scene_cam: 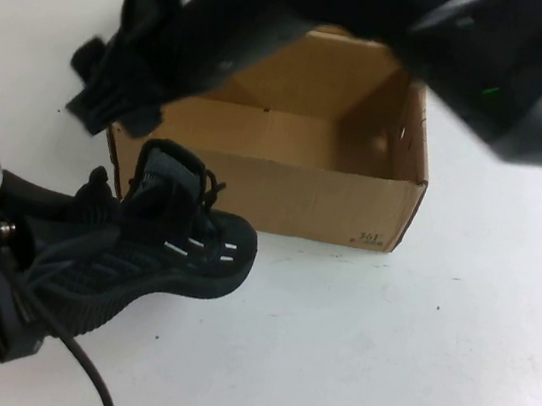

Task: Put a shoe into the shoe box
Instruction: Hand over the shoe

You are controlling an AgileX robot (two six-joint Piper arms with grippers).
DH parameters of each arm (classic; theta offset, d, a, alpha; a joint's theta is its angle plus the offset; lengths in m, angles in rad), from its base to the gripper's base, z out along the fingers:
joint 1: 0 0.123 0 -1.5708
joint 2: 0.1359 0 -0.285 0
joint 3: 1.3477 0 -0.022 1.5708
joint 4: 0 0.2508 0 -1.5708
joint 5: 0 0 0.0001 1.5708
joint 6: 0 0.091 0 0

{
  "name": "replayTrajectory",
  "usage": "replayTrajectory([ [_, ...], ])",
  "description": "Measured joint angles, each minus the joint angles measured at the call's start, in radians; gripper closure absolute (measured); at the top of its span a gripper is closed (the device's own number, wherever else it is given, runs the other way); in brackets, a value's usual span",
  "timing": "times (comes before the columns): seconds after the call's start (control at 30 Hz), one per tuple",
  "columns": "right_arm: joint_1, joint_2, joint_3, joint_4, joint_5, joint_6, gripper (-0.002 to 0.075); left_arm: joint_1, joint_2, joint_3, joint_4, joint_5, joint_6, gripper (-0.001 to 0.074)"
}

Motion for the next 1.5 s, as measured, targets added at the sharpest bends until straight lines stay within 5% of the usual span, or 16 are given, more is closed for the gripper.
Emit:
replayTrajectory([
  [0.3, -0.041, -0.153, -0.006, 0.005, 0.068, -0.349, 0.0229, 0.0, 0.0, 0.0, 0.0, 0.063, 0.099, 0.0654],
  [0.5, -0.218, -0.19, 0.024, 0.269, 0.086, -0.54, 0.0252, 0.046, 0.012, -0.015, -0.033, 0.108, 0.208, 0.0654],
  [0.67, -0.407, -0.219, 0.127, 0.584, 0.088, -0.715, 0.0262, 0.161, 0.117, -0.137, -0.038, 0.33, 0.252, 0.0656],
  [0.83, -0.528, -0.257, 0.234, 0.723, 0.086, -0.829, 0.0263, 0.247, 0.26, -0.289, -0.059, 0.495, 0.25, 0.0661],
  [1.5, -0.532, -0.322, 0.55, 0.794, 0.075, -0.924, 0.0265, 0.244, 0.388, -0.507, -0.002, 0.503, 0.156, 0.0665],
])
